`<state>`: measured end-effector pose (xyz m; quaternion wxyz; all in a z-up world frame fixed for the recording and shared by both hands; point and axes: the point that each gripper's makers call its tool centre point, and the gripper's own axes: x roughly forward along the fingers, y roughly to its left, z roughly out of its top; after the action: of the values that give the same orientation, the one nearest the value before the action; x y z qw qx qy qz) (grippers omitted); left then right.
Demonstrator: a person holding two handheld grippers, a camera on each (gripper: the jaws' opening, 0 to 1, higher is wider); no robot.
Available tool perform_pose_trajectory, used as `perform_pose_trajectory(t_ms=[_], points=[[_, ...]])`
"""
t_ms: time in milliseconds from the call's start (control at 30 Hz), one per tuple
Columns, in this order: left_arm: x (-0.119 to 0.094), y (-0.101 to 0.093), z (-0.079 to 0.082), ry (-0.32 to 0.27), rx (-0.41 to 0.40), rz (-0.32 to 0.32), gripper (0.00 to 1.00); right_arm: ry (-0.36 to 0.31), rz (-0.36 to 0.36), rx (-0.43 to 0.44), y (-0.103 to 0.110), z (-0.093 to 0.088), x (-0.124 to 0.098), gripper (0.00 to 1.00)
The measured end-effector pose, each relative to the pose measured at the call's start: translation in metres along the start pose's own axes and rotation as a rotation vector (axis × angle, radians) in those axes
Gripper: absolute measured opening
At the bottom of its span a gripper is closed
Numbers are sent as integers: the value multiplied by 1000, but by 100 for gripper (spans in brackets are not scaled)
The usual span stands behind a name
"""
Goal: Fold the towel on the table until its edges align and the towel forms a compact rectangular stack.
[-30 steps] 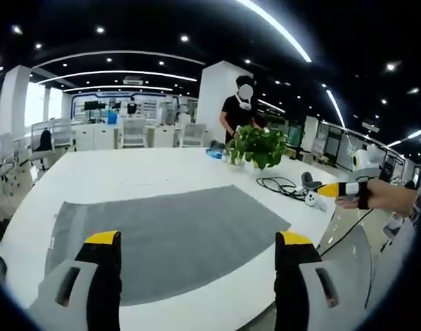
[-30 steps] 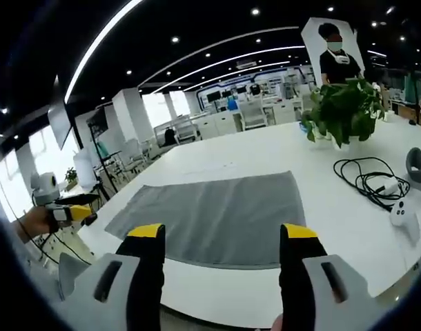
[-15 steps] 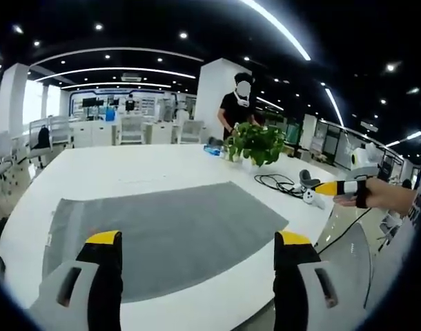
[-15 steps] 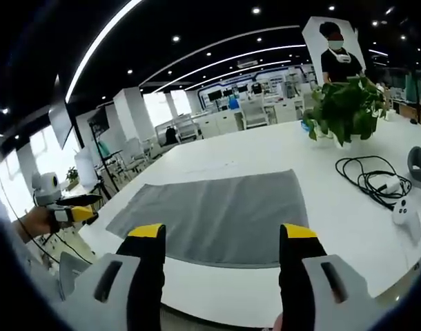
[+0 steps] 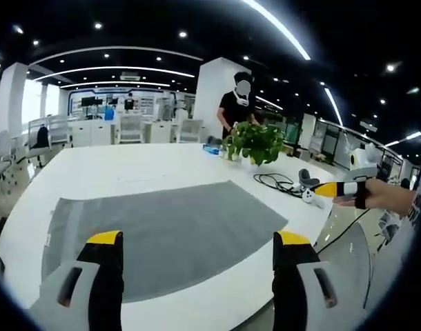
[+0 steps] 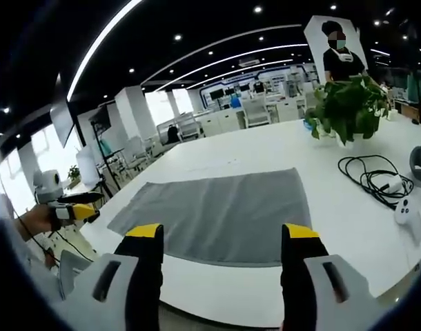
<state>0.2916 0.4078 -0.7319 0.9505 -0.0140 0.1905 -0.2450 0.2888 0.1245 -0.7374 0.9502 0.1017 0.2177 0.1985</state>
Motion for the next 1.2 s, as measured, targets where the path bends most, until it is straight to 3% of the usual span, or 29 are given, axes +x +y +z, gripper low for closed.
perform_pose_trajectory(t_ms=[133,567,833,933,1000,1033,1200], points=[[0,0,-1,2,-3,0,92,12,15,11,2,-2,0,64],[-2,2,-2,8,-7,7,91,4,22,-2,4,1,0,63],[-2,3,-1,2,-3,11,93,0,-5,-9,-1,2,0,71],[-1,2,1,-5,-1,11,98,-3,-33,-21,-6,4,0,80],[0,-6,6,-21,59,-35,99,-1,-39,-27,-8,4,0,87],[-1,-5,6,-11,92,-18,100,2,-43,-28,-10,4,0,89],[4,-14,9,-8,89,-36,100,10,-45,-50,-18,7,-1,91]])
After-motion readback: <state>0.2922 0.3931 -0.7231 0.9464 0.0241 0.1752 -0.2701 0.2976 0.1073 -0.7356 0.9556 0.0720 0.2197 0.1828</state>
